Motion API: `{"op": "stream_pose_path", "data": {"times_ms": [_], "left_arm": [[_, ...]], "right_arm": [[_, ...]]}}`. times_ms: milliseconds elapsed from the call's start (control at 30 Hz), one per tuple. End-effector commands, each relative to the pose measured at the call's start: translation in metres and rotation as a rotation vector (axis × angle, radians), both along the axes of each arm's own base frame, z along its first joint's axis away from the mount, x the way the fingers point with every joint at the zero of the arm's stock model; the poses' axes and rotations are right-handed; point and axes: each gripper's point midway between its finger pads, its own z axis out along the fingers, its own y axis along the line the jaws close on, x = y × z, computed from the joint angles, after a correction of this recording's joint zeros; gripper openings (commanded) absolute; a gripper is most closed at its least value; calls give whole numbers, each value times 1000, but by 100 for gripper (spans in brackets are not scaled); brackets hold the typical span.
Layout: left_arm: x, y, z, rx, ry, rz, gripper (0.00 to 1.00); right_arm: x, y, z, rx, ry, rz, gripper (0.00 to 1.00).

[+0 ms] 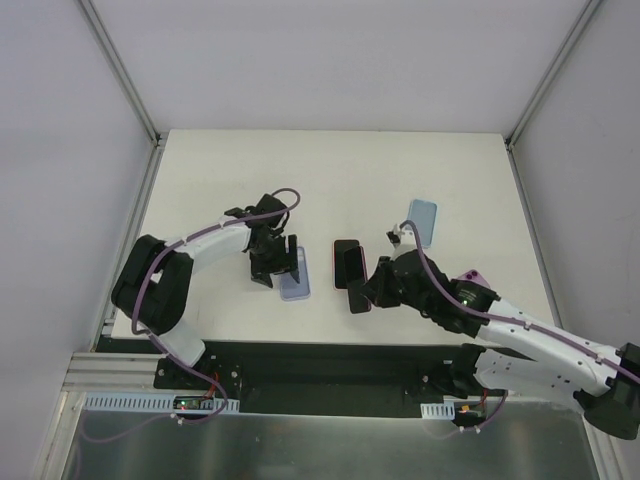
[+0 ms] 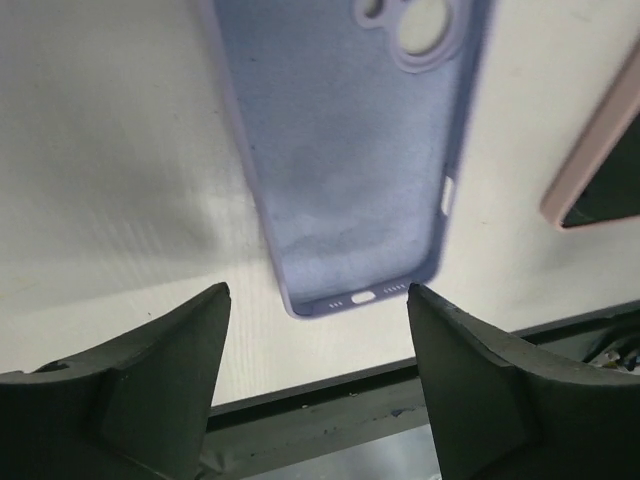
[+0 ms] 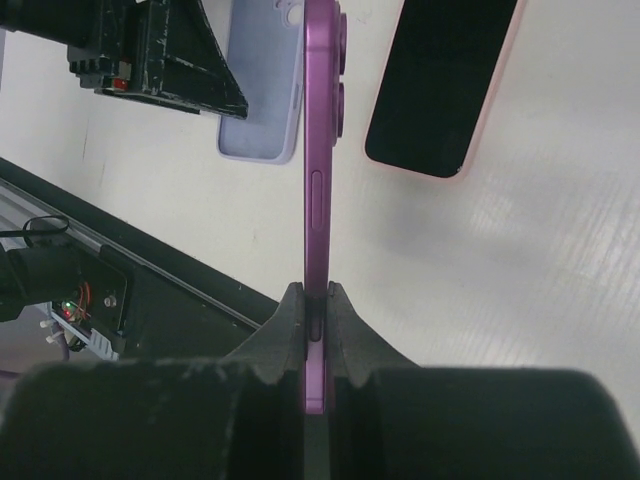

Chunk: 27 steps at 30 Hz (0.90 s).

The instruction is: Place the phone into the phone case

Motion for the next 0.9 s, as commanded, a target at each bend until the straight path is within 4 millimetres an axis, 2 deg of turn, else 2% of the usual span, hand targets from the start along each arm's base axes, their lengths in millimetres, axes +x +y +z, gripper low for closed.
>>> {"op": "stream_pose_path", "data": {"times_ms": [0, 67, 133, 167, 200, 233, 267, 300, 333, 400, 467, 500, 567, 600, 633, 800, 833, 867], "left_arm": [[16, -7, 41, -67, -142, 15, 71], [22, -2, 48, -65, -180, 41, 64], [28, 10, 49, -60, -187, 101, 54], [31, 17, 48, -57, -184, 127, 35], [36, 28, 46, -68, -169, 175, 25], [37, 32, 45, -84, -154, 194, 20], [38, 35, 44, -99, -148, 210, 7], [43, 42, 40, -117, -149, 246, 3], [43, 39, 40, -148, -142, 255, 0], [39, 41, 31, -159, -123, 288, 0], [45, 44, 24, -144, -157, 314, 0], [40, 47, 14, -128, -148, 326, 0], [40, 50, 5, -110, -141, 353, 0], [36, 51, -1, -107, -127, 359, 0], [35, 50, -6, -112, -115, 362, 0], [38, 37, -13, -187, -102, 352, 0], [39, 35, -14, -198, -97, 349, 0], [39, 33, -15, -210, -93, 347, 0]], "right_arm": [[23, 37, 50, 133, -79, -8, 2], [29, 46, 59, 134, -94, 4, 2], [34, 56, 52, 78, -92, 35, 2], [36, 58, 50, 55, -87, 40, 2], [40, 67, 52, 45, -85, 54, 2], [43, 71, 51, 43, -82, 56, 2], [44, 77, 52, 45, -76, 64, 2], [48, 85, 49, 38, -68, 68, 2], [51, 91, 51, 52, -64, 66, 1], [57, 108, 43, 56, -26, 88, 2], [60, 123, 41, 87, 1, 116, 2], [64, 133, 35, 83, 17, 126, 1], [68, 145, 32, 104, 29, 145, 1], [72, 149, 21, 87, 45, 140, 1], [73, 155, 21, 106, 58, 158, 1], [84, 163, -12, 130, 150, 159, 1], [91, 166, -11, 159, 140, 152, 1], [90, 165, -22, 158, 169, 157, 1]]}}
